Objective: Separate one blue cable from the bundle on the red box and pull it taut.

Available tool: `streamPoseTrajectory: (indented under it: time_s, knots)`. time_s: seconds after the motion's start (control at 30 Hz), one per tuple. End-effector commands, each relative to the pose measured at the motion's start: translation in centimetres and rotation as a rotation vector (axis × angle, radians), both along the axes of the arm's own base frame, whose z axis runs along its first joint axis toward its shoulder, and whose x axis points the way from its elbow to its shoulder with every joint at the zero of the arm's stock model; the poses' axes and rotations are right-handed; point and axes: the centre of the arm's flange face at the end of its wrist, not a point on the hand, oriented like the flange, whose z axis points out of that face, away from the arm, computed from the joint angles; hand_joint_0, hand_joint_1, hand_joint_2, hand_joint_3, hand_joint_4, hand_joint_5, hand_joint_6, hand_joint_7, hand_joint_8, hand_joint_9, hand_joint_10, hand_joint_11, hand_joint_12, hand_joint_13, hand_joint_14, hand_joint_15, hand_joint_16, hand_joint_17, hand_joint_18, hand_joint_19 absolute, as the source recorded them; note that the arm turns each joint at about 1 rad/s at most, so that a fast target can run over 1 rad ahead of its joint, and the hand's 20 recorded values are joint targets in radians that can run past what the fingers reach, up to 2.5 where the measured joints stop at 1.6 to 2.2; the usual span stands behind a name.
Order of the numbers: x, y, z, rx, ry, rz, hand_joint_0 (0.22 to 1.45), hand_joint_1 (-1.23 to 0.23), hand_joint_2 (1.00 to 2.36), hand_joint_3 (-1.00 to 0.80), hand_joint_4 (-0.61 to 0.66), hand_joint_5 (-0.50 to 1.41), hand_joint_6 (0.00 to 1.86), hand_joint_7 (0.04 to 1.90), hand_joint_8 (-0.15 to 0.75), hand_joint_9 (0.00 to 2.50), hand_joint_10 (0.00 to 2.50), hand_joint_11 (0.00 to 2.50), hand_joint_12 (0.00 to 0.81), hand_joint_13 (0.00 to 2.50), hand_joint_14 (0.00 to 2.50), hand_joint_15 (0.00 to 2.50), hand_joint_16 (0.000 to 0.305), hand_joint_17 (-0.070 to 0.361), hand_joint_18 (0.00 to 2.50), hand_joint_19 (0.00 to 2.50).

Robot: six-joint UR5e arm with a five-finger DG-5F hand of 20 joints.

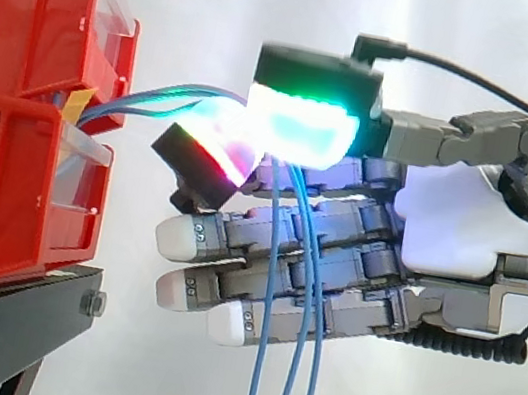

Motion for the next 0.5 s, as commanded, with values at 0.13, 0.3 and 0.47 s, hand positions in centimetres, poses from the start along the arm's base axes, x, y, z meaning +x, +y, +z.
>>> streamPoseTrajectory:
  time_s: [0.13, 0.3, 0.47]
  knots:
    - [0.00, 0.04, 0.11, 0.000, -0.001, 0.001, 0.58, -0.59, 1.00, -0.50, 0.22, -0.11, 0.50, 1.19, 0.301, 0.61, 0.01, 0.30, 0.351, 0.33, 0.00, 0.11, 0.049, 0.110, 0.37, 0.36]
    - [0.01, 0.05, 0.12, -0.001, -0.002, 0.001, 0.57, -0.55, 1.00, -0.50, 0.23, -0.11, 0.50, 1.19, 0.311, 0.64, 0.01, 0.29, 0.357, 0.36, 0.00, 0.12, 0.050, 0.112, 0.40, 0.36]
    - [0.02, 0.04, 0.01, -0.003, -0.001, -0.001, 0.59, -0.58, 1.00, -0.47, 0.22, -0.11, 0.50, 1.20, 0.307, 0.64, 0.01, 0.30, 0.357, 0.37, 0.00, 0.12, 0.049, 0.110, 0.39, 0.36]
